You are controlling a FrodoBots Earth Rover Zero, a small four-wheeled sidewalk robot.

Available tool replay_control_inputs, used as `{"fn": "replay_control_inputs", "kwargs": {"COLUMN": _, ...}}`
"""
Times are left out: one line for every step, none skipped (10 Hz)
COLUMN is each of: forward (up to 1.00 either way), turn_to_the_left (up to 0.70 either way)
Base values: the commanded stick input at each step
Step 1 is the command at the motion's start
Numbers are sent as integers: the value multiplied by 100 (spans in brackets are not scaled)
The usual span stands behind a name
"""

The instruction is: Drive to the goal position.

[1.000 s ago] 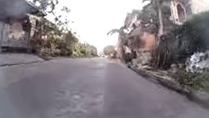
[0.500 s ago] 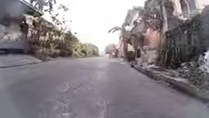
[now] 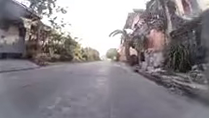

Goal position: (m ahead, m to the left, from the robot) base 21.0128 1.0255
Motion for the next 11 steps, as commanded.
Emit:
{"fn": "replay_control_inputs", "kwargs": {"forward": 100, "turn_to_the_left": 0}}
{"fn": "replay_control_inputs", "kwargs": {"forward": 100, "turn_to_the_left": 0}}
{"fn": "replay_control_inputs", "kwargs": {"forward": 100, "turn_to_the_left": 0}}
{"fn": "replay_control_inputs", "kwargs": {"forward": 100, "turn_to_the_left": 0}}
{"fn": "replay_control_inputs", "kwargs": {"forward": 100, "turn_to_the_left": 0}}
{"fn": "replay_control_inputs", "kwargs": {"forward": 100, "turn_to_the_left": 0}}
{"fn": "replay_control_inputs", "kwargs": {"forward": 100, "turn_to_the_left": 0}}
{"fn": "replay_control_inputs", "kwargs": {"forward": 100, "turn_to_the_left": 0}}
{"fn": "replay_control_inputs", "kwargs": {"forward": 100, "turn_to_the_left": 0}}
{"fn": "replay_control_inputs", "kwargs": {"forward": 100, "turn_to_the_left": 0}}
{"fn": "replay_control_inputs", "kwargs": {"forward": 100, "turn_to_the_left": 0}}
